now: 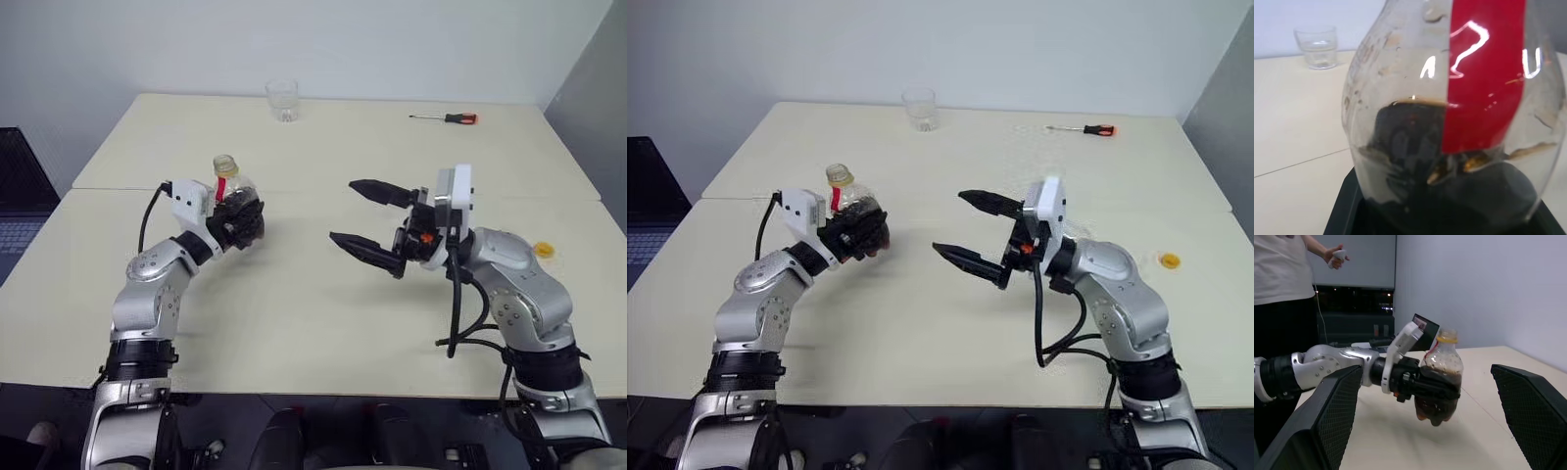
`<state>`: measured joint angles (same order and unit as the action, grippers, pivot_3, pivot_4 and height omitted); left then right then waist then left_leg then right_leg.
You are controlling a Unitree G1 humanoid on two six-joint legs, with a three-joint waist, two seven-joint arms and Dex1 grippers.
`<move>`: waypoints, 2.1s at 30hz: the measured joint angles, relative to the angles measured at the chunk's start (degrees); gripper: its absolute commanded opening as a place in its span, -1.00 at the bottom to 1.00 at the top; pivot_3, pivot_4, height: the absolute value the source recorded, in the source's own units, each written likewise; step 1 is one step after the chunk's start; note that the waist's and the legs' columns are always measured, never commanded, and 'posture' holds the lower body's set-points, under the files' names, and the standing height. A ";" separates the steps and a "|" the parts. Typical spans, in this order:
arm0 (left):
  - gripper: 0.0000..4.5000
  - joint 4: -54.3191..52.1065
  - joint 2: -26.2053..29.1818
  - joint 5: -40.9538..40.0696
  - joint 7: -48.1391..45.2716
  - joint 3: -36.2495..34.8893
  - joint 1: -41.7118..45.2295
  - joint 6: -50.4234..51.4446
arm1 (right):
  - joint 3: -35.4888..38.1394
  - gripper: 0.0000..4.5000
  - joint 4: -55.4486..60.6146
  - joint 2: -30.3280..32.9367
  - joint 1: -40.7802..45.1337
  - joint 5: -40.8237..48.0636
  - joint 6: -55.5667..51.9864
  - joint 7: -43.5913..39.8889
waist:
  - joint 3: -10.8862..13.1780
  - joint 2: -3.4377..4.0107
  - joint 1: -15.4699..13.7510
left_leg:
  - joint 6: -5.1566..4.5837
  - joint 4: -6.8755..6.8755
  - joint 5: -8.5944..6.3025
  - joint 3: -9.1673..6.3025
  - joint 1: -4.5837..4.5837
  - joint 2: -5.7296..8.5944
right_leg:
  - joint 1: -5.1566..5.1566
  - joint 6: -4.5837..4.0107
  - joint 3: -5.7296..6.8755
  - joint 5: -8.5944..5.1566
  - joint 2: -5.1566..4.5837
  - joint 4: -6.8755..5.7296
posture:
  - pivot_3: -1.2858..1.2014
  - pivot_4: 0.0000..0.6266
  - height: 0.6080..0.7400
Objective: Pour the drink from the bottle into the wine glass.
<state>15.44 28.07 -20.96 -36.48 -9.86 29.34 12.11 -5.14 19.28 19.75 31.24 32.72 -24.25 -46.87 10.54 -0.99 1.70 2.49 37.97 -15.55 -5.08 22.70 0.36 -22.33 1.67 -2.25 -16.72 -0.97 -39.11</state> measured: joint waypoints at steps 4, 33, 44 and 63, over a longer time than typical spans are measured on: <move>-0.13 9.06 1.01 2.21 1.22 -1.93 2.65 -5.36 | -2.09 0.99 -0.54 -2.88 1.33 -0.12 -0.17 1.58 | 0.00 0.00 0.08 | 0.00 -0.01 0.00 0.00 0.01 -0.01 | -0.04 0.00 0.00 0.00 0.00 -0.01 | 0.03 -0.52 1.00; -0.13 40.93 1.88 5.80 7.59 -7.86 13.74 -25.12 | -5.16 0.99 -6.30 -7.53 3.46 -5.26 1.93 3.34 | -0.03 -0.07 0.18 | 0.00 0.09 0.01 0.29 0.30 0.03 | -0.82 0.00 -0.15 0.01 -0.05 -0.76 | 0.03 -0.52 1.00; -0.13 41.59 1.83 5.95 7.58 -7.86 13.74 -25.22 | -5.16 0.99 -7.14 -7.43 3.46 -6.41 2.40 3.15 | -0.03 -0.07 0.21 | 0.00 0.09 0.01 0.36 0.30 0.01 | -0.87 0.00 -0.15 0.00 -0.05 -0.79 | 0.03 -0.52 1.00; -0.13 41.69 0.90 5.97 7.58 -7.87 12.54 -25.90 | -6.29 0.99 -11.15 -6.27 3.27 -12.87 4.36 3.08 | -0.04 -0.08 0.20 | 0.01 0.09 0.01 0.39 0.30 0.01 | -0.88 0.00 -0.16 0.01 -0.05 -0.80 | 0.03 -0.52 1.00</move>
<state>57.13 28.97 -14.99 -28.90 -17.73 41.88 -13.79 -11.43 8.13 13.48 34.52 19.85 -19.89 -43.79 10.50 -1.08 1.90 2.50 38.06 -15.54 -4.69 22.99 0.37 -23.22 1.66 -2.41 -16.71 -1.03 -39.91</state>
